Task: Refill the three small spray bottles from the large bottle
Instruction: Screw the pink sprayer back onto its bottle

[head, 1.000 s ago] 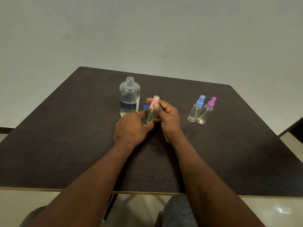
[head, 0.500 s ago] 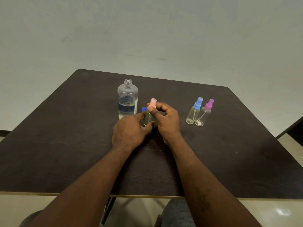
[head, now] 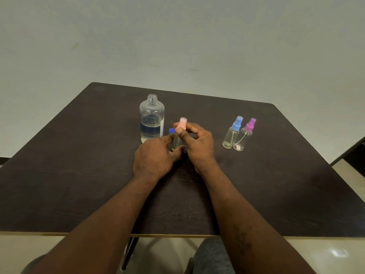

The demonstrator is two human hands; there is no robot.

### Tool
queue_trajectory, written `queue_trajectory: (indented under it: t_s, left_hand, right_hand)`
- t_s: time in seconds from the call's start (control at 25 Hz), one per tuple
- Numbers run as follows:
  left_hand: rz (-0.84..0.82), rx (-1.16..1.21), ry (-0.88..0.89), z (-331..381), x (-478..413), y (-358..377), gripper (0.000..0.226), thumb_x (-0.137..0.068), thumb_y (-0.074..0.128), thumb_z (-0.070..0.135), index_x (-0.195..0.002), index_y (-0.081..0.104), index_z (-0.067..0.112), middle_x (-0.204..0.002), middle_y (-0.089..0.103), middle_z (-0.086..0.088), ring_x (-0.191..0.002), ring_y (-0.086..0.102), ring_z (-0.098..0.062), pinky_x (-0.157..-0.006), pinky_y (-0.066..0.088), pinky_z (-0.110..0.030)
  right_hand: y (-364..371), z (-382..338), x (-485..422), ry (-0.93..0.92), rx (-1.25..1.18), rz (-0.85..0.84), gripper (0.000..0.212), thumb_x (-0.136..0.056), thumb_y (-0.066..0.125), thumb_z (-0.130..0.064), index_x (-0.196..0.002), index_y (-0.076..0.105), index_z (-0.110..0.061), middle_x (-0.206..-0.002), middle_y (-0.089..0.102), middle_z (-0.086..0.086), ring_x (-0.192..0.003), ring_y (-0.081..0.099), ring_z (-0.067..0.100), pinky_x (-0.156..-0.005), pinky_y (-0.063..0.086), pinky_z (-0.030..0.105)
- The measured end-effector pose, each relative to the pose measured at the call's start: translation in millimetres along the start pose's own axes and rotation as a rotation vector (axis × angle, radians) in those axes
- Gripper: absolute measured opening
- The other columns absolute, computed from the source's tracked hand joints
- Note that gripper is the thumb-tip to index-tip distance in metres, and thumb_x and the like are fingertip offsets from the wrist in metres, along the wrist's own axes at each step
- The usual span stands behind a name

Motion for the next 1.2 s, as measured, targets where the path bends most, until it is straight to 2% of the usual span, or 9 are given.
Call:
queue_trajectory:
  t_s: [0.16,0.4,0.52,0.64,0.88,1.0,1.12,1.2]
  left_hand:
    - [-0.015,0.013,0.012,-0.9,-1.7,3.7,0.053,-0.094,0.058,0.068,-0.139,0.061,0.04,-0.082,0.06,0.012,-0.08,0.059,-0.011,-0.07,0.043,-0.03]
    - [-0.012,-0.013,0.018,0.5,-0.8,3.0,0.052,-0.095,0.056,0.069,-0.138,0.062,0.04,-0.08,0.059,0.013,-0.078,0.059,-0.012,-0.068,0.044,-0.031]
    - [-0.031,-0.036,0.018,0.7,-0.2,4.9,0.054,-0.095,0.053,0.071,-0.138,0.061,0.04,-0.071,0.053,0.014,-0.074,0.059,-0.011,-0.066,0.045,-0.031]
    - [-0.048,-0.041,0.009,-0.8,-1.1,5.8,0.056,-0.095,0.052,0.071,-0.142,0.058,0.042,-0.069,0.052,0.014,-0.074,0.059,-0.011,-0.067,0.046,-0.031]
    - [-0.046,-0.051,0.013,1.2,-0.2,4.3,0.057,-0.095,0.049,0.072,-0.142,0.058,0.041,-0.071,0.055,0.012,-0.072,0.059,-0.011,-0.065,0.045,-0.031]
    - [-0.041,-0.051,0.01,-0.2,-0.8,2.6,0.058,-0.094,0.049,0.072,-0.142,0.058,0.041,-0.072,0.06,0.011,-0.073,0.062,-0.012,-0.065,0.048,-0.032]
    - [-0.025,-0.046,0.006,-0.7,0.9,2.5,0.057,-0.095,0.051,0.072,-0.143,0.057,0.042,-0.076,0.063,0.01,-0.076,0.062,-0.015,-0.067,0.047,-0.033]
    - [-0.004,-0.041,0.002,-1.1,0.6,1.7,0.059,-0.095,0.051,0.071,-0.147,0.053,0.042,-0.084,0.065,0.007,-0.081,0.06,-0.017,-0.069,0.046,-0.034]
  right_hand:
    - [-5.2,4.0,-2.5,-0.027,0.08,0.061,0.033,-0.08,0.081,-0.049,-0.101,0.084,-0.024,-0.107,0.08,-0.009,-0.115,0.069,0.017,-0.103,0.054,0.048]
    - [-3.1,9.6,-4.2,0.014,-0.001,0.079,0.021,-0.082,0.088,-0.029,-0.092,0.077,-0.015,-0.102,0.076,0.001,-0.105,0.07,0.022,-0.099,0.055,0.054]
    - [4.2,12.0,-2.8,0.046,-0.03,0.077,0.031,-0.08,0.085,-0.036,-0.092,0.07,-0.012,-0.1,0.074,0.01,-0.103,0.069,0.03,-0.096,0.056,0.058]
    - [5.2,8.7,-2.5,0.023,-0.037,0.091,0.035,-0.08,0.084,-0.036,-0.092,0.069,-0.007,-0.097,0.073,0.012,-0.101,0.068,0.032,-0.095,0.056,0.055]
    - [4.0,7.8,0.6,0.028,-0.029,0.114,0.025,-0.084,0.086,-0.028,-0.089,0.068,-0.011,-0.086,0.07,-0.006,-0.089,0.063,0.015,-0.087,0.055,0.044]
    - [3.0,6.7,5.9,0.056,-0.019,0.134,0.026,-0.085,0.084,-0.036,-0.097,0.071,-0.018,-0.096,0.075,-0.004,-0.094,0.066,0.016,-0.088,0.057,0.041]
    - [-6.5,5.3,16.1,0.076,-0.02,0.185,0.039,-0.084,0.079,-0.05,-0.11,0.07,-0.023,-0.107,0.074,-0.004,-0.098,0.067,0.012,-0.088,0.06,0.034]
    - [-18.2,7.4,23.8,0.095,-0.029,0.212,0.033,-0.089,0.08,-0.042,-0.112,0.069,-0.02,-0.109,0.072,-0.003,-0.097,0.066,0.007,-0.085,0.058,0.025]
Point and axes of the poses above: each hand's wrist, its own x-axis away from the middle knuckle, its own y-axis out of the palm, z = x × y, the point moved 9 cm from there along -x, towards the middle knuckle
